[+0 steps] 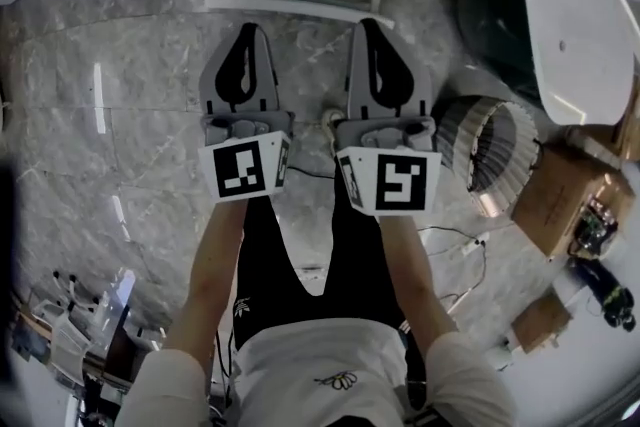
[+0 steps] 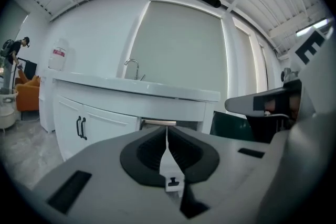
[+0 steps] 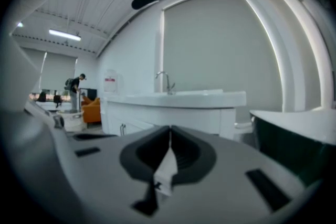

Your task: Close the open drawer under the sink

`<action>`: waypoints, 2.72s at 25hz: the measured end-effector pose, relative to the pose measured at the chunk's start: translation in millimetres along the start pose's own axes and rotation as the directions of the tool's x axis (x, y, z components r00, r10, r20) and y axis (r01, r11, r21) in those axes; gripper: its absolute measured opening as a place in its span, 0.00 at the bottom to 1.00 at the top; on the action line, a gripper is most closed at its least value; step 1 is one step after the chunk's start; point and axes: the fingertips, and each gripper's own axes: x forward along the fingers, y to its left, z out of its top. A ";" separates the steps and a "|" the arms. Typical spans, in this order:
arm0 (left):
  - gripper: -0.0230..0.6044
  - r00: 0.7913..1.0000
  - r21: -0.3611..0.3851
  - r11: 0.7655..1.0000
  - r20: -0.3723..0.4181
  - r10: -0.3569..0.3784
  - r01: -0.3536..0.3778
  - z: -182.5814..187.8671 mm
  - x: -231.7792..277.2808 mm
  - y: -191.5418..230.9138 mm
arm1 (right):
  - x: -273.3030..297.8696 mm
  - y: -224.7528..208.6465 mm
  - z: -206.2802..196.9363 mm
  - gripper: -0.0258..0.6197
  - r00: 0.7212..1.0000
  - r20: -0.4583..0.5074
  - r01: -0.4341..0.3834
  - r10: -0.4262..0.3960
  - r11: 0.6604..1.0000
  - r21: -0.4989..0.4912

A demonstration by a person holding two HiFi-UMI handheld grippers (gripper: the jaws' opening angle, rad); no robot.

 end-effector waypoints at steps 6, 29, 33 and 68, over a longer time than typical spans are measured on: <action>0.07 0.998 0.037 0.999 -0.055 -0.009 0.011 -44.2 1.7 -4.9 | 0.8 -4.9 -43.4 0.09 0.997 -0.074 0.014 -0.011 0.999 0.037; 0.48 0.969 0.000 1.000 -0.246 -0.026 0.027 -186.8 60.3 -17.3 | 1.5 6.5 -98.3 0.09 0.983 -0.167 -0.062 0.074 0.995 0.075; 0.41 0.965 0.012 0.999 -0.257 -0.046 0.051 -200.2 75.4 -24.7 | -1.0 3.2 -106.2 0.09 0.979 -0.187 -0.071 0.084 0.995 0.076; 0.25 0.977 0.079 0.994 -0.205 -0.055 0.072 -162.9 74.2 -22.8 | -4.1 -8.7 -129.7 0.09 0.960 -0.253 -0.104 0.123 0.991 0.087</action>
